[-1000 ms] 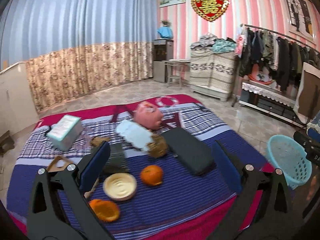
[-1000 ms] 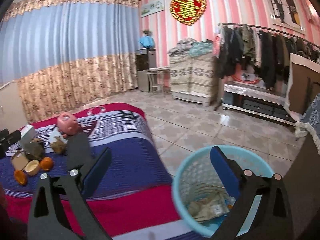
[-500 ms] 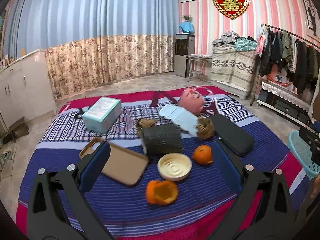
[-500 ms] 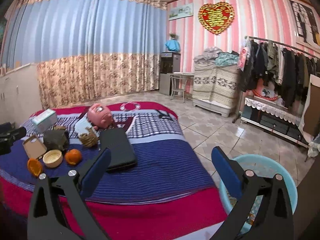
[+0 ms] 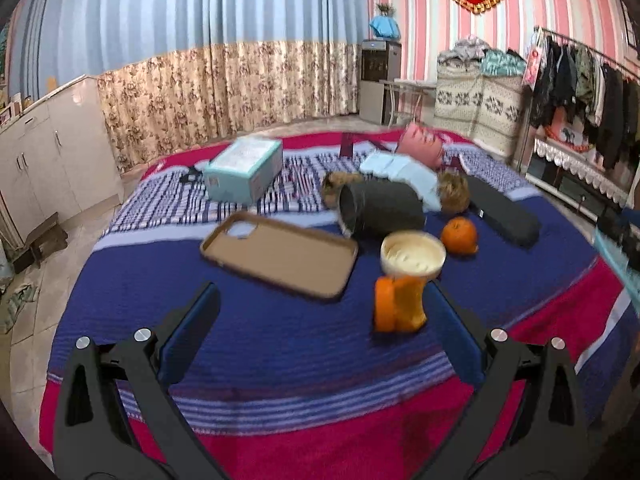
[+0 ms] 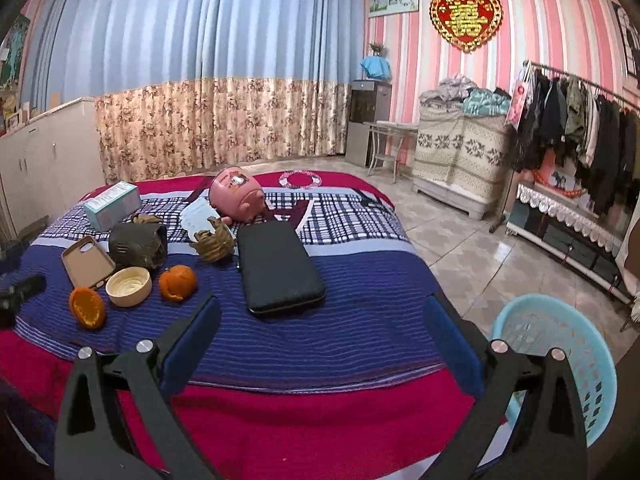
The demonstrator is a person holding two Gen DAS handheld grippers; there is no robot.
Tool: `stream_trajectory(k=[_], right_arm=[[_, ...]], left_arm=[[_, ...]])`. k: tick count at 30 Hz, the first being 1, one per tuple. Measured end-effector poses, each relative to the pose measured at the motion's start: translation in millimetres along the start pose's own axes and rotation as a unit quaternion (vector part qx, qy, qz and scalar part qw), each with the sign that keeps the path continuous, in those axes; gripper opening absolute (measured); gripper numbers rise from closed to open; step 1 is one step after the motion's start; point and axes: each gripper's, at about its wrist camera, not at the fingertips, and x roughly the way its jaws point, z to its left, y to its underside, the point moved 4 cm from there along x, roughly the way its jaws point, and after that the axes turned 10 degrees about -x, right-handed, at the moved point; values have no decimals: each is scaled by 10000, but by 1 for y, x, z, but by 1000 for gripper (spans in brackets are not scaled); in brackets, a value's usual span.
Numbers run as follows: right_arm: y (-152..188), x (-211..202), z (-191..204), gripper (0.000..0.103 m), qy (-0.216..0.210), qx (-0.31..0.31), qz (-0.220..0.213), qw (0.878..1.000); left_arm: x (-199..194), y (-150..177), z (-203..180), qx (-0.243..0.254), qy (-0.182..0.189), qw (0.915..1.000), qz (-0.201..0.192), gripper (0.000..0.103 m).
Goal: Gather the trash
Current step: 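Reach the left gripper to the orange lid and grasp it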
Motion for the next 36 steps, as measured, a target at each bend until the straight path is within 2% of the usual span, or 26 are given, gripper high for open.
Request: stream_trajectory(k=[5, 7, 10, 16, 18, 21, 25, 27, 31, 36], right_arm=[[5, 5, 0, 98, -69, 49, 112, 9999], [5, 6, 0, 98, -76, 41, 137, 9999], [5, 8, 0, 98, -94, 50, 151, 9998], [6, 10, 5, 98, -121, 4, 187, 9998], [6, 10, 5, 98, -120, -16, 194, 9997], [6, 10, 5, 98, -107, -25, 196, 9997], [7, 9, 3, 98, -117, 26, 200, 9997], [7, 8, 2, 98, -110, 33, 200, 9997], [7, 9, 1, 98, -115, 46, 206, 9997], [7, 9, 1, 98, -119, 42, 210, 9997]], left_arm=[[23, 18, 7, -207, 124, 9987, 443, 94], [30, 21, 6, -245, 236, 9977, 582, 81], [35, 22, 0, -148, 225, 9975, 649, 71], [42, 22, -5, -78, 204, 9973, 707, 70], [39, 19, -6, -125, 267, 9976, 624, 70], [40, 17, -9, -19, 170, 9983, 556, 70], [41, 14, -11, 13, 165, 9985, 517, 65], [44, 16, -14, 112, 122, 9982, 579, 62], [48, 19, -18, 231, -14, 9977, 633, 62], [58, 14, -22, 175, 25, 9971, 737, 62]])
